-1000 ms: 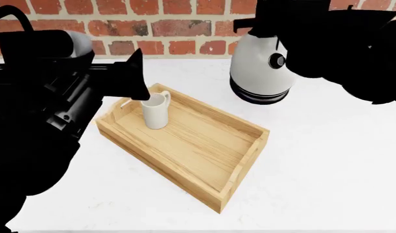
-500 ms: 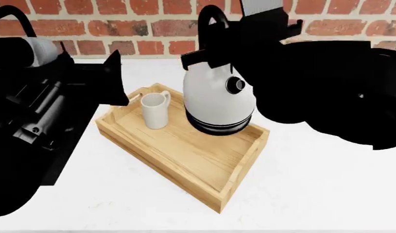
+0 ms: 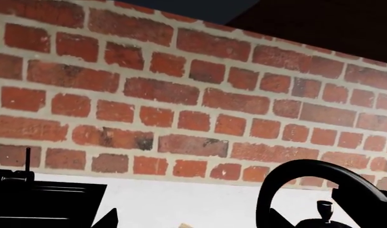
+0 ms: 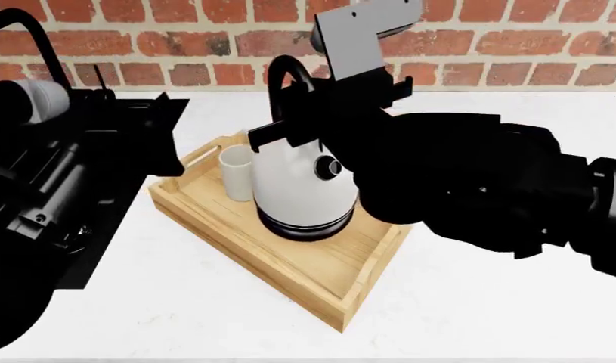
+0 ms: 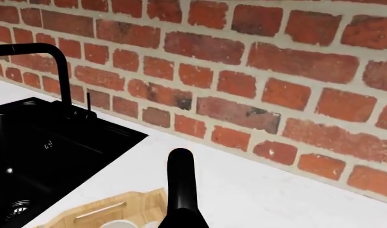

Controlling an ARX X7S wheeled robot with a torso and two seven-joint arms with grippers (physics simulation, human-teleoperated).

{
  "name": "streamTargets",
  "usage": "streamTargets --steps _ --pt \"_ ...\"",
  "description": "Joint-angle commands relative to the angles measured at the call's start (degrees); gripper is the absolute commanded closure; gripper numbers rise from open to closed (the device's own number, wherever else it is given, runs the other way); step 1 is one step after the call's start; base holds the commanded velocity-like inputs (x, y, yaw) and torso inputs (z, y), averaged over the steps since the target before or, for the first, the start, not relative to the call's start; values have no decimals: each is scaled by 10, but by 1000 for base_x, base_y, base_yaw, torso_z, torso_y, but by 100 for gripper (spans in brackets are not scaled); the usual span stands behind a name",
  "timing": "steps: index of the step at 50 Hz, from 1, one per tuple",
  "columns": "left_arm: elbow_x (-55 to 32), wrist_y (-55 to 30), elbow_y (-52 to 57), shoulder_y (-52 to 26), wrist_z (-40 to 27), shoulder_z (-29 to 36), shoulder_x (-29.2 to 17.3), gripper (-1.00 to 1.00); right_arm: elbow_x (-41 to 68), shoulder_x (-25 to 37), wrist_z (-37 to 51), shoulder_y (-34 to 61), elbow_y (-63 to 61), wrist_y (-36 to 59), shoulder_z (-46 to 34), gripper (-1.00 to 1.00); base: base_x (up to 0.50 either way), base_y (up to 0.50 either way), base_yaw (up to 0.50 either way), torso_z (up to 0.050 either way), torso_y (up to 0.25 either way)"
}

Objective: Pick the kettle from the counter and place it on the tray. Then pick the mug from the cabinet and place it on the tray. Then close the cabinet doors.

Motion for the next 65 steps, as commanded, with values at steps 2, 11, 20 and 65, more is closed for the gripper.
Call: streamTargets --steps 2,11,20,65 --pt "8 11 -6 17 10 -4 -2 -100 -38 -7 -10 -23 18 -12 12 100 0 0 0 0 0" --pt "10 14 -8 19 11 -2 -1 -100 -41 1 -14 -35 22 -16 11 100 0 0 0 0 1" --pt "17 18 -13 22 16 2 1 -100 -45 4 -20 -48 28 -21 9 100 0 0 0 0 2" --pt "-84 39 116 -21 -55 -66 -34 -100 -184 224 249 50 -382 -21 63 -100 0 0 0 0 0"
